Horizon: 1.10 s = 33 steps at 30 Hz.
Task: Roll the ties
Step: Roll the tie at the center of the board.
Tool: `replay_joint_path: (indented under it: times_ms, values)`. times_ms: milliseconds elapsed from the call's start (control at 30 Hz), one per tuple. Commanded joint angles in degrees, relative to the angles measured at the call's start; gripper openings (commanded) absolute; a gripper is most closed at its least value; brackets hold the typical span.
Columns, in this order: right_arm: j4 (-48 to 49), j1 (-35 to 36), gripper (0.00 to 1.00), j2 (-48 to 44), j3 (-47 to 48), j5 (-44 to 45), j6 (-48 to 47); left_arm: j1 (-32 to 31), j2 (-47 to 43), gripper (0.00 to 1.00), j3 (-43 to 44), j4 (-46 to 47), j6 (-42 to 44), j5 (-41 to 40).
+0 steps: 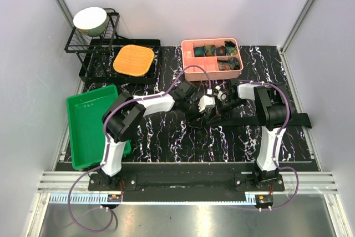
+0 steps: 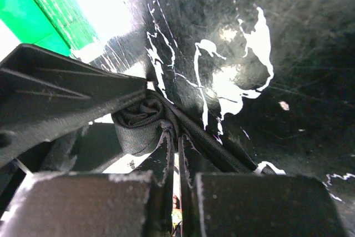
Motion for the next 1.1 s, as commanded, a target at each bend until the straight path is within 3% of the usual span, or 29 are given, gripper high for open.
replay_joint_path:
  times_ms: [0, 100, 200, 267, 500, 600, 733, 933, 1067]
  values:
    - [3.1, 0.6, 0.00, 3.5, -0.8, 11.1, -2.2, -1.4, 1.4, 0.57, 3.5, 1.1, -2.2, 2.0]
    - [3.2, 0.6, 0.00, 3.6, -0.8, 11.1, -2.1, -1.6, 2.6, 0.57, 4.4, 0.2, -3.0, 1.7]
    - [3.2, 0.6, 0.00, 3.5, -0.9, 11.3, -2.0, -1.6, 3.0, 0.44, 4.9, -0.9, -2.5, 1.1]
    - [3.0, 0.6, 0.00, 3.7, -0.9, 11.3, -2.0, -1.6, 2.7, 0.42, 4.5, -1.5, -1.8, 0.6]
    - [3.0, 0.6, 0.00, 3.8, -0.9, 11.5, -2.0, -1.2, 1.2, 0.55, 2.8, -1.7, -1.6, -0.9]
    - [3.2, 0.6, 0.00, 3.7, -1.0, 11.6, -2.0, -1.1, 1.2, 0.55, 2.3, -2.2, -1.5, -1.5]
    - [3.1, 0.6, 0.00, 3.7, -1.0, 11.7, -1.8, -0.7, 0.5, 0.48, 2.2, -1.7, -2.2, -1.9]
    - [3.1, 0.6, 0.00, 3.6, -1.1, 11.8, -2.0, 0.3, -1.0, 0.52, 0.4, -1.5, -1.8, -2.6]
    - [3.2, 0.6, 0.00, 3.8, -1.1, 11.6, -1.8, 0.3, -0.9, 0.48, 0.7, -1.6, -1.5, -1.9]
